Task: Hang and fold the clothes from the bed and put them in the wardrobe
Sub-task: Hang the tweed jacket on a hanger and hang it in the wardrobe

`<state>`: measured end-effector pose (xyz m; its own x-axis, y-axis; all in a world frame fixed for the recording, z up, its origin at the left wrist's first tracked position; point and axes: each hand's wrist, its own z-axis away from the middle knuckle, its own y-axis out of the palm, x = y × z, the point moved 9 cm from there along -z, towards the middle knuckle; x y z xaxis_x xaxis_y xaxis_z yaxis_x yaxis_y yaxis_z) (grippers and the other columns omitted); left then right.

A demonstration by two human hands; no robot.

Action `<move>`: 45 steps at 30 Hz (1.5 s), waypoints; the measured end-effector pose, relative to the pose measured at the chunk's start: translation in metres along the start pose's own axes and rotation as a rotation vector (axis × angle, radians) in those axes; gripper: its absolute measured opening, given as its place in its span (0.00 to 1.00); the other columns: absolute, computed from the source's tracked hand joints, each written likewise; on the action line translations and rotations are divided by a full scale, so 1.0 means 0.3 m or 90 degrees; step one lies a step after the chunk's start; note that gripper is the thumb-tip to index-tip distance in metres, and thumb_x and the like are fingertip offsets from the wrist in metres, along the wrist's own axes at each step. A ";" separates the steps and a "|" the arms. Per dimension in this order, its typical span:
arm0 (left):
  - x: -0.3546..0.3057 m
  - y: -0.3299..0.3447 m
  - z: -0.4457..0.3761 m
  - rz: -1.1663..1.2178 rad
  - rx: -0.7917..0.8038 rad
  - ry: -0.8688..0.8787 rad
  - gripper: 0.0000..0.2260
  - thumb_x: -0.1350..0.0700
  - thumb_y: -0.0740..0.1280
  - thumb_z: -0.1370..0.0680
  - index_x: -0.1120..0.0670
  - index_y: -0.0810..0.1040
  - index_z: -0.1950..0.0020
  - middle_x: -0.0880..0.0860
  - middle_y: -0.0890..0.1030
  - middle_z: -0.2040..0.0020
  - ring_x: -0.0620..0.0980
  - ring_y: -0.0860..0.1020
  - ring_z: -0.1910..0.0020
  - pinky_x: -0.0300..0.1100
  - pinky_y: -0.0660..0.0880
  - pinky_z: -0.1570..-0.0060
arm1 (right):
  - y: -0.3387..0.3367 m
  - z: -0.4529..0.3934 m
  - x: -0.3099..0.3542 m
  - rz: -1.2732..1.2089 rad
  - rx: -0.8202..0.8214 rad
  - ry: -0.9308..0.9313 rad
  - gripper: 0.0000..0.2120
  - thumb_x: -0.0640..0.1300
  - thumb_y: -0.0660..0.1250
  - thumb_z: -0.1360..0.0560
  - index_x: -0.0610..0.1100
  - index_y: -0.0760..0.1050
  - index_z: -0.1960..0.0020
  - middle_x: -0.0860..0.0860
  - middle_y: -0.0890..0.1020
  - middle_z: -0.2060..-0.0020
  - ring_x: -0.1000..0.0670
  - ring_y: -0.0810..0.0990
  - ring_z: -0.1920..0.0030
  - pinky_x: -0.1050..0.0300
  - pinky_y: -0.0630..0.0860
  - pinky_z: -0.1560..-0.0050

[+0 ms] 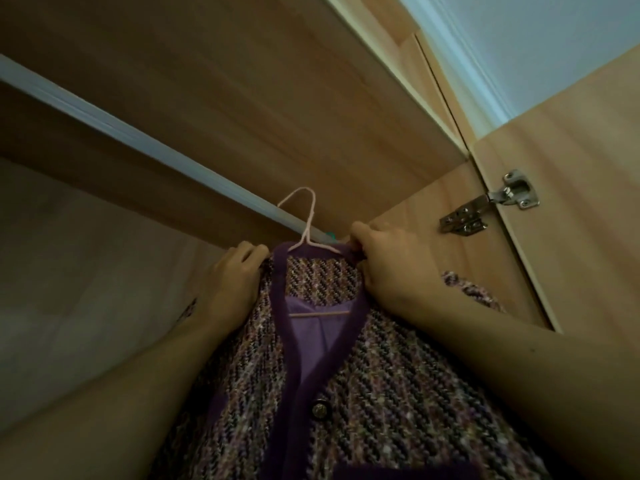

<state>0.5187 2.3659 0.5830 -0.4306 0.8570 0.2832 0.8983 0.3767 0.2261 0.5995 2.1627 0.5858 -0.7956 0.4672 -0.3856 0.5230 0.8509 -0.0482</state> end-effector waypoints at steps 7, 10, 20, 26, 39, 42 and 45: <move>-0.069 0.156 0.095 0.065 0.041 -0.080 0.04 0.59 0.60 0.22 0.53 0.72 0.48 0.55 0.74 0.52 0.59 0.74 0.58 0.55 0.74 0.63 | 0.094 0.117 -0.052 0.048 0.008 0.018 0.10 0.40 0.59 0.21 0.49 0.68 0.41 0.48 0.70 0.54 0.42 0.75 0.54 0.49 0.72 0.60; -0.070 0.198 0.126 0.126 0.040 -0.095 0.11 0.51 0.54 0.23 0.51 0.73 0.47 0.55 0.76 0.50 0.59 0.76 0.56 0.55 0.75 0.60 | 0.108 0.126 -0.047 0.069 0.013 0.013 0.11 0.39 0.59 0.21 0.49 0.68 0.40 0.46 0.73 0.51 0.41 0.76 0.53 0.48 0.73 0.59; 0.001 0.078 -0.012 0.099 -0.034 -0.044 0.04 0.57 0.61 0.20 0.54 0.74 0.48 0.55 0.74 0.51 0.57 0.74 0.55 0.53 0.73 0.62 | -0.010 0.011 -0.007 0.110 -0.037 0.046 0.05 0.40 0.64 0.25 0.48 0.70 0.52 0.46 0.76 0.53 0.42 0.76 0.55 0.51 0.70 0.63; 0.056 0.126 0.057 0.095 0.057 -0.083 0.06 0.58 0.61 0.20 0.53 0.75 0.45 0.55 0.77 0.50 0.59 0.77 0.54 0.48 0.71 0.60 | 0.066 -0.001 0.063 0.082 0.080 0.091 0.05 0.39 0.62 0.23 0.49 0.72 0.51 0.47 0.78 0.52 0.42 0.78 0.53 0.49 0.75 0.58; 0.067 0.204 0.247 0.177 0.025 -0.199 0.25 0.42 0.53 0.20 0.53 0.71 0.28 0.57 0.76 0.33 0.59 0.74 0.37 0.54 0.71 0.38 | 0.162 0.189 0.068 0.213 0.086 0.016 0.22 0.50 0.56 0.20 0.47 0.65 0.27 0.46 0.71 0.33 0.41 0.71 0.35 0.44 0.67 0.37; 0.028 0.270 0.311 0.172 0.082 -0.198 0.34 0.35 0.45 0.21 0.51 0.58 0.20 0.55 0.61 0.21 0.56 0.61 0.23 0.57 0.60 0.27 | 0.220 0.286 0.059 0.286 0.169 0.005 0.34 0.61 0.41 0.21 0.45 0.54 0.20 0.45 0.55 0.21 0.42 0.52 0.21 0.40 0.51 0.23; -0.012 0.354 0.387 0.155 0.133 -0.208 0.36 0.33 0.39 0.24 0.48 0.49 0.19 0.52 0.49 0.18 0.53 0.49 0.20 0.58 0.50 0.23 | 0.264 0.347 0.046 0.329 0.211 -0.010 0.36 0.64 0.37 0.21 0.46 0.45 0.19 0.46 0.44 0.20 0.42 0.38 0.21 0.36 0.39 0.24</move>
<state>0.6258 2.4436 0.4978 -0.1846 0.9827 -0.0116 0.9827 0.1844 -0.0137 0.6618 2.2116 0.4806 -0.4106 0.7937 -0.4488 0.9091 0.3943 -0.1345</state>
